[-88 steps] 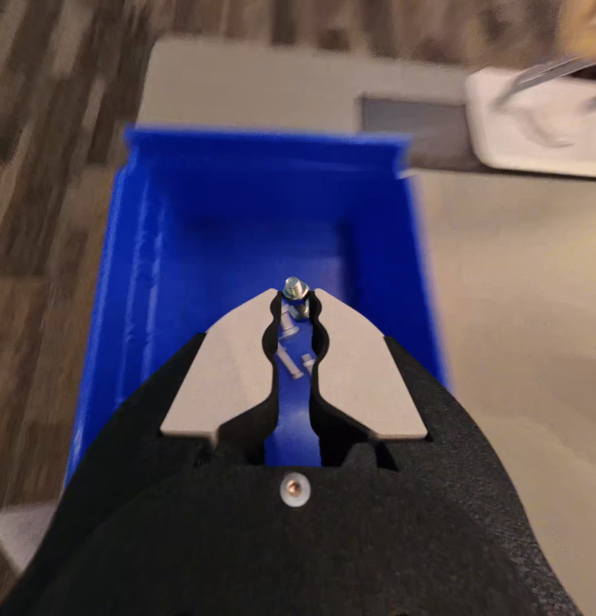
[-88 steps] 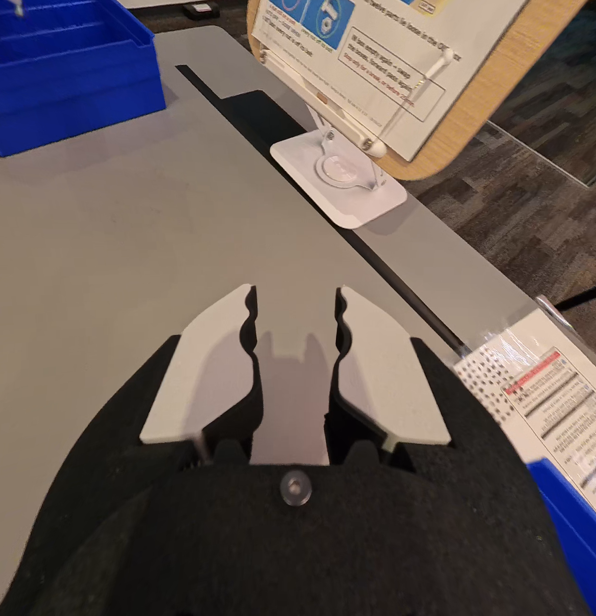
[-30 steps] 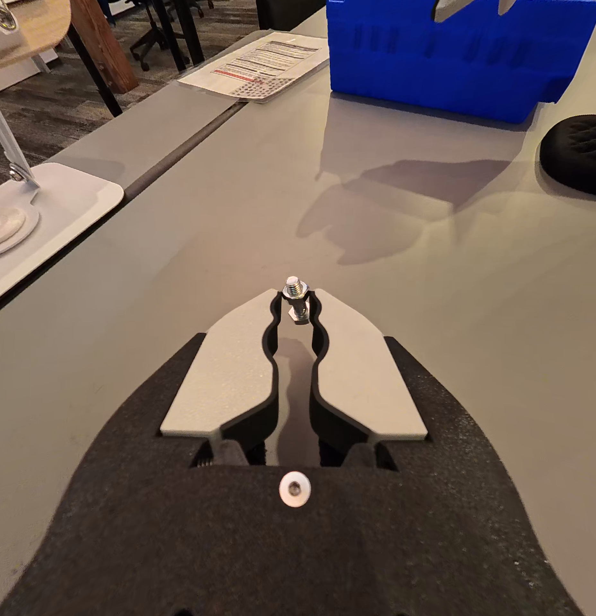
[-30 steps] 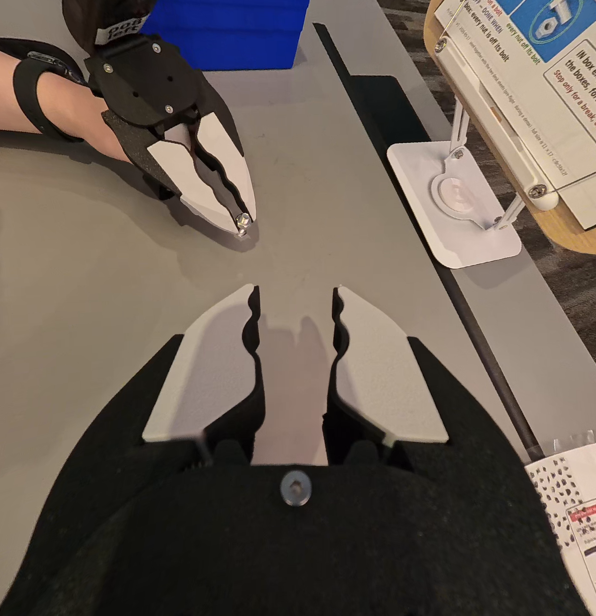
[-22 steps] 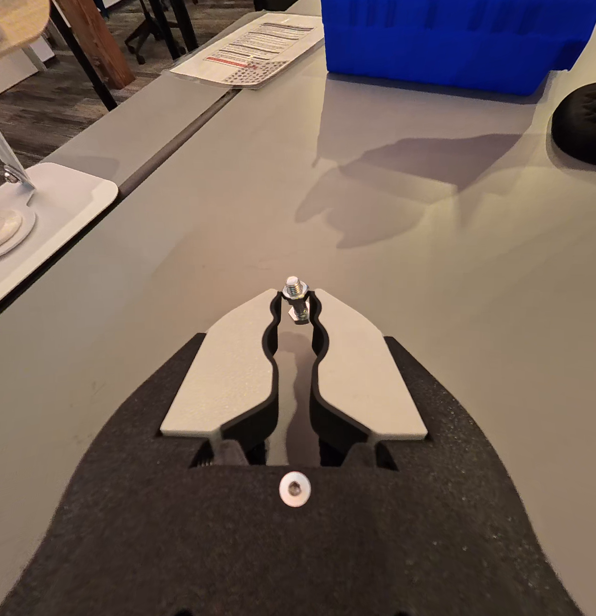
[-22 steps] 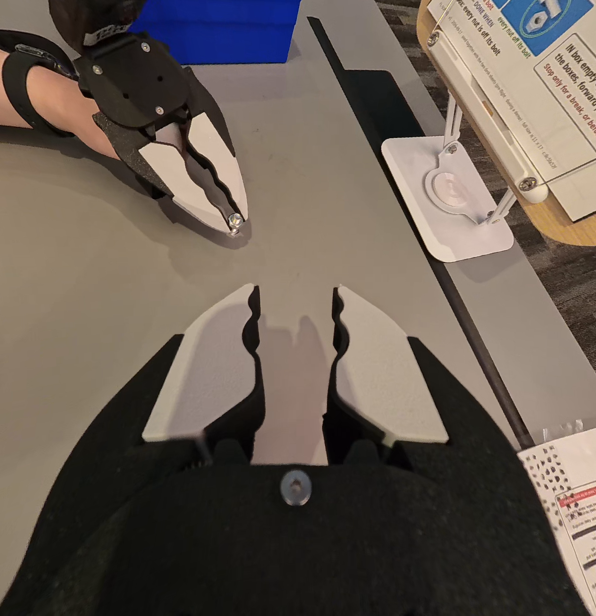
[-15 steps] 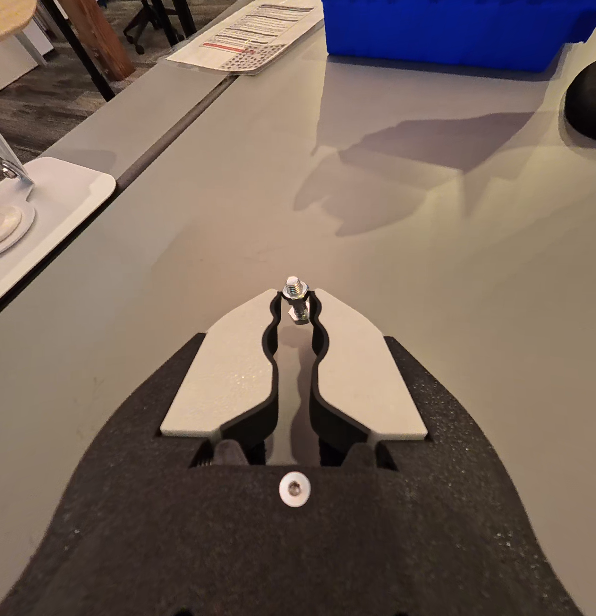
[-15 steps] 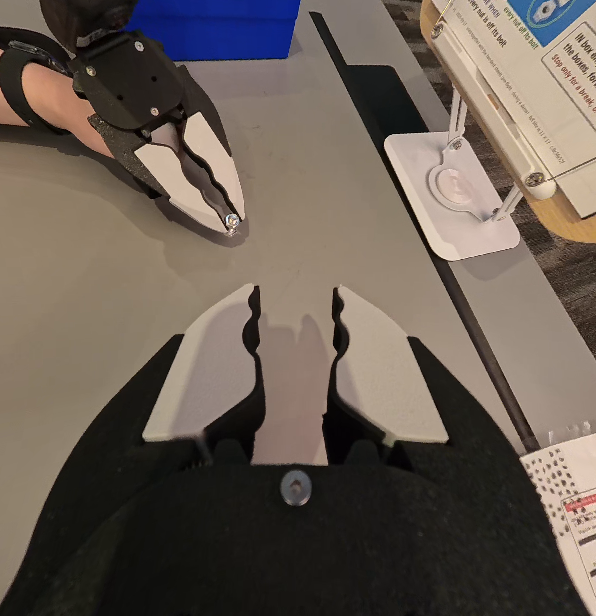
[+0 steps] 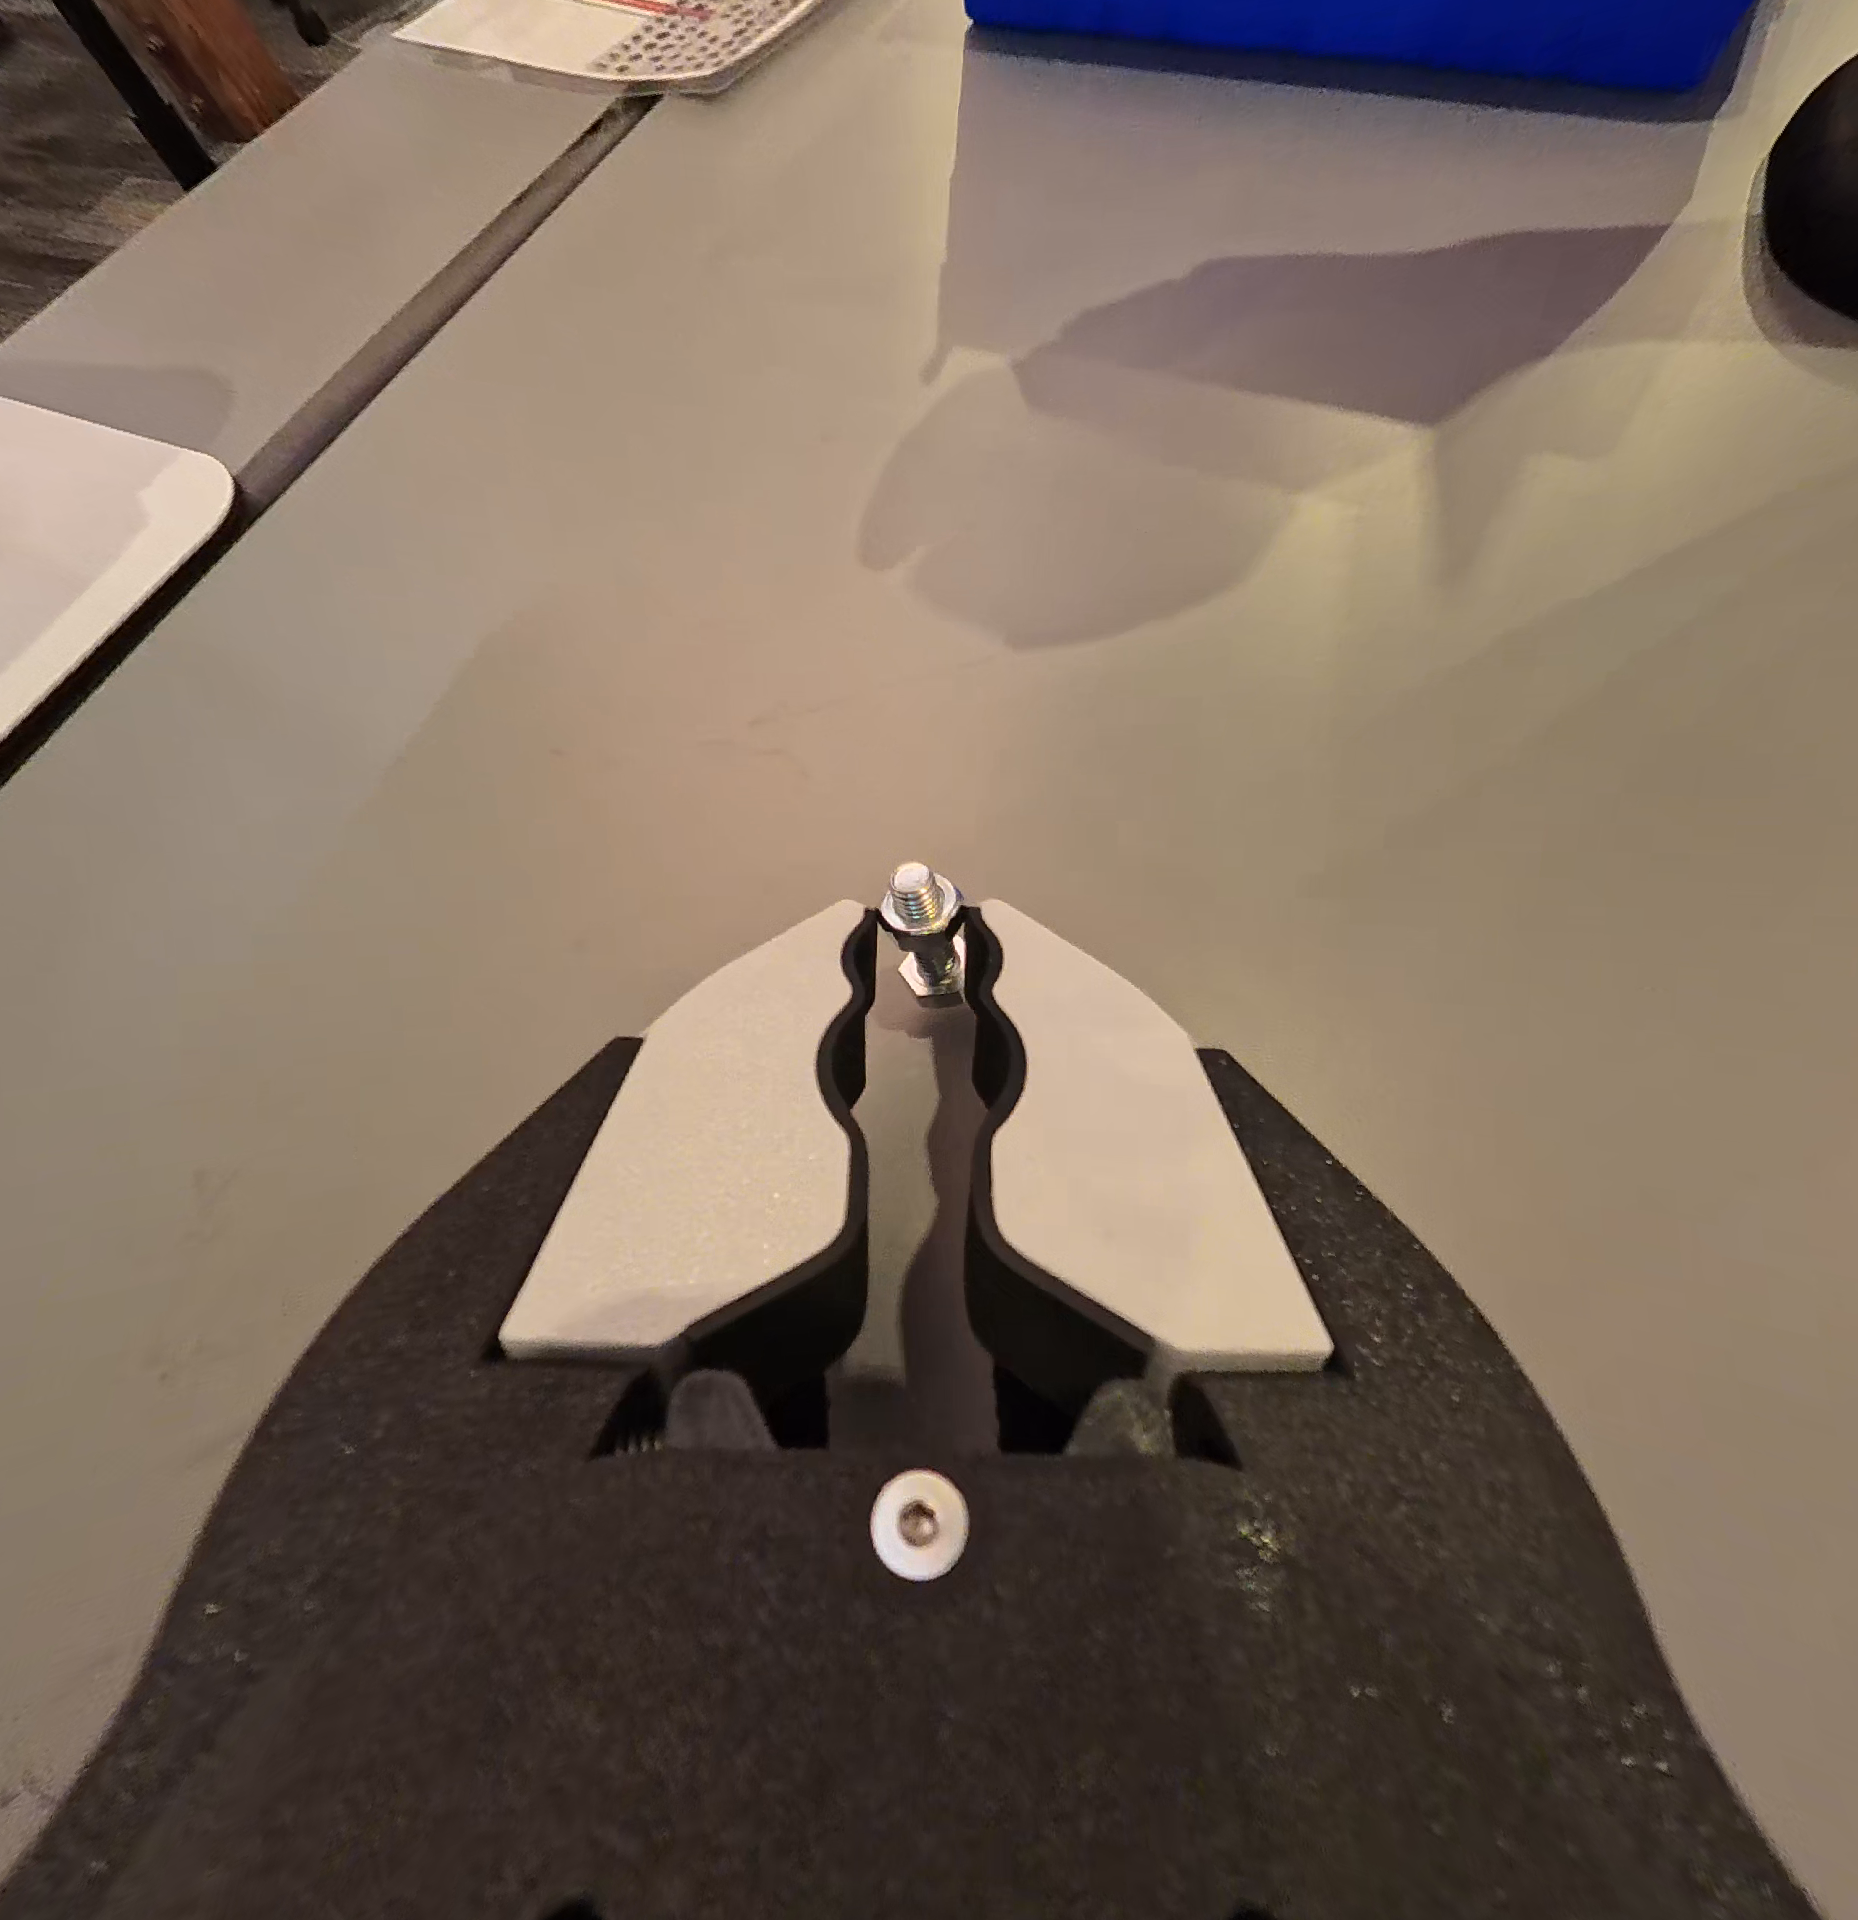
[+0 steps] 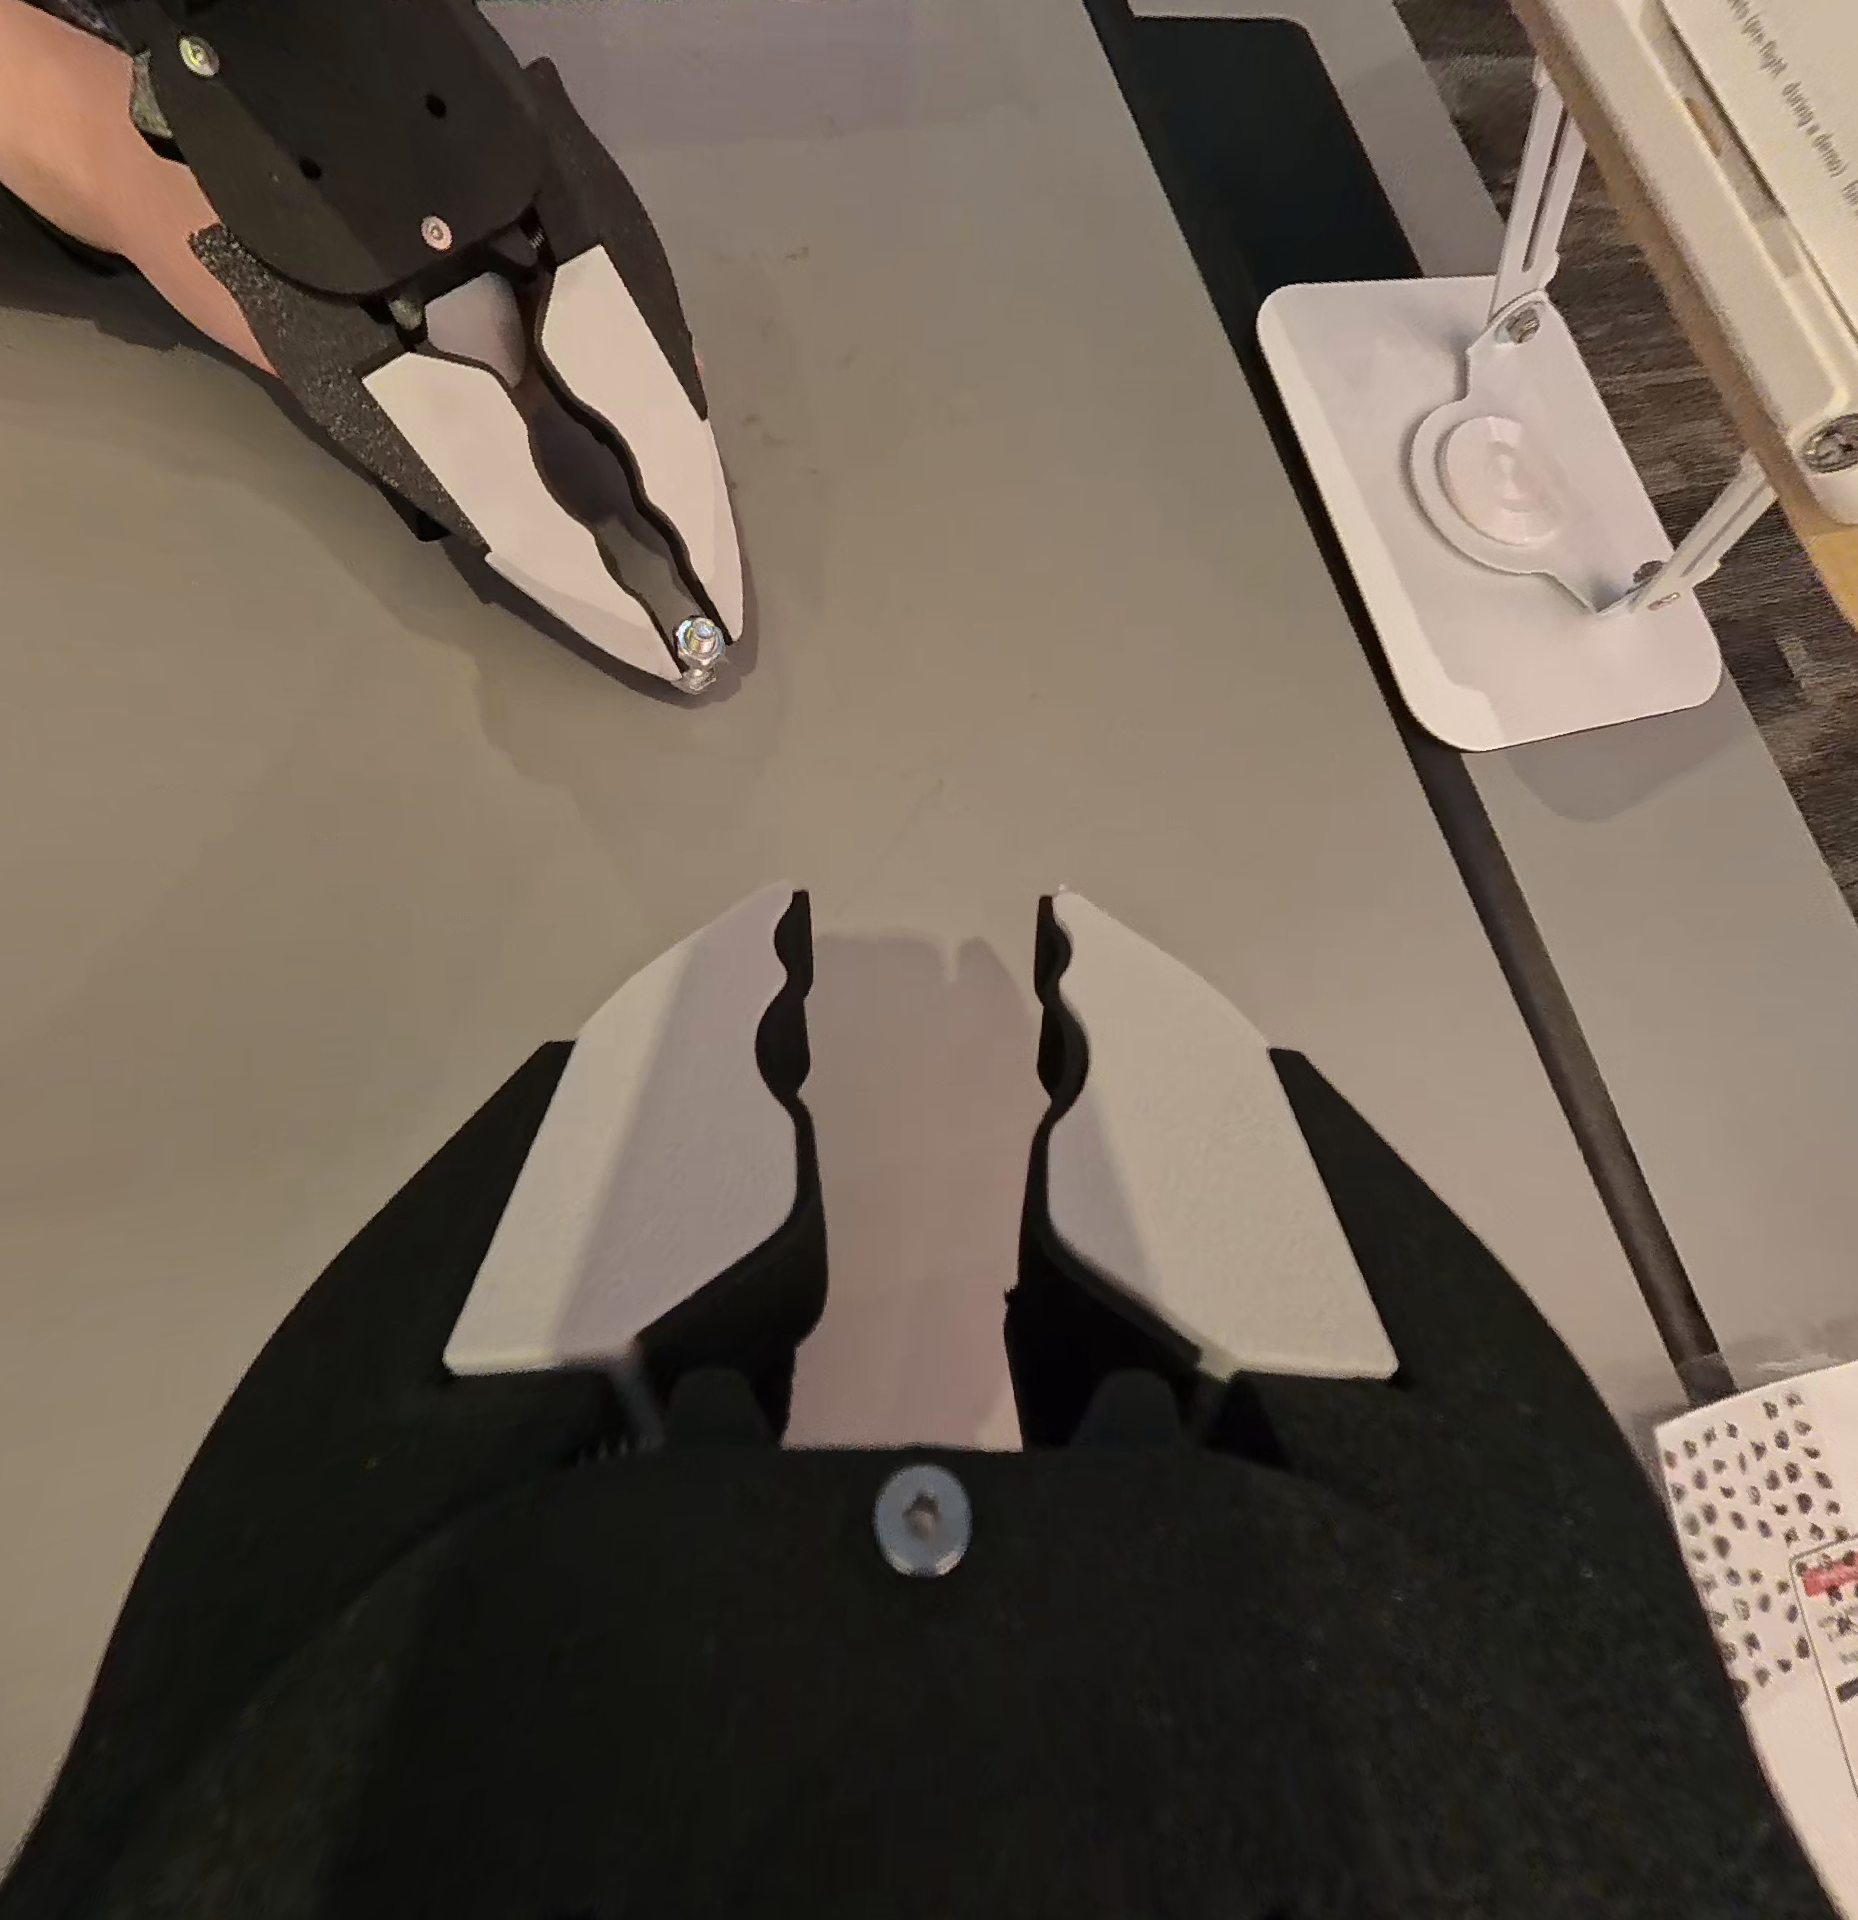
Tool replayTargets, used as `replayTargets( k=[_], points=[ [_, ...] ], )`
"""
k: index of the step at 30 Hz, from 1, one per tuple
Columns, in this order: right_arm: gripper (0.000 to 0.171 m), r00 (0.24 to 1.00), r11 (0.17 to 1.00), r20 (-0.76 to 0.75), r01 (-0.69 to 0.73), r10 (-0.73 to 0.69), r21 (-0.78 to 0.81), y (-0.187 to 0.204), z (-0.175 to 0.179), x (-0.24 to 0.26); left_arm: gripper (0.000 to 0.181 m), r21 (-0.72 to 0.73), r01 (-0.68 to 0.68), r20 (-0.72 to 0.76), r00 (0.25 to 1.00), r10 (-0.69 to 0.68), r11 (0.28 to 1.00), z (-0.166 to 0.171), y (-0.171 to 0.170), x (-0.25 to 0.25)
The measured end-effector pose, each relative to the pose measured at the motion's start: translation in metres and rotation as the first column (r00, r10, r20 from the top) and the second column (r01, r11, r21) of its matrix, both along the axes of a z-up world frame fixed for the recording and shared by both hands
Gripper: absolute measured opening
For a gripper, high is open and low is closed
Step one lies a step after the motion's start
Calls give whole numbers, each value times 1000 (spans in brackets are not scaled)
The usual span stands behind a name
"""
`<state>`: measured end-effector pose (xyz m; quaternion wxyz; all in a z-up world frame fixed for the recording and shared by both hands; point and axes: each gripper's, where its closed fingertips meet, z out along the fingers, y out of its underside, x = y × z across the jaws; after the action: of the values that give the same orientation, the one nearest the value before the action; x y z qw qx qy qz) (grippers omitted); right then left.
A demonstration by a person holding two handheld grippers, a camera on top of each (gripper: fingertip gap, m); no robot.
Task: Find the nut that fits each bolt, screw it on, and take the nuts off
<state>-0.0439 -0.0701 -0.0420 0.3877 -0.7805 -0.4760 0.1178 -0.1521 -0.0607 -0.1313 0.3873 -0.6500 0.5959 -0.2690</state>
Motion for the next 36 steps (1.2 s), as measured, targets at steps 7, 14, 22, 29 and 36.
replayTargets(
  k=[7, 14, 22, 29, 36],
  points=[
    [40, 999, 1000, 31, -13, 13, -15, -1, -7, -3, 15, -15, 9, -67, 998, -10, 1000, -10, -2, -3],
    [40, 999, 1000, 37, -19, 20, -20, -2, -10, -5, 15, -41, 28, -67, 997, -30, 999, -10, -6, -5],
    [40, 995, 993, -27, -101, 99, -64, -6, -24, -35, 37, 3, 42, -125, 991, -42, 999, -16, -11, -7],
    [32, 950, 955, -122, -293, 286, -42, -12, -57, -105, 48, -13, 60, -151, 987, -62, 998, -8, -15, -21],
    [28, 950, 948, -62, -311, 307, -62, 1, -87, -123, 49, -43, 53, -151, 987, -59, 998, -3, -10, -36]
  ],
)
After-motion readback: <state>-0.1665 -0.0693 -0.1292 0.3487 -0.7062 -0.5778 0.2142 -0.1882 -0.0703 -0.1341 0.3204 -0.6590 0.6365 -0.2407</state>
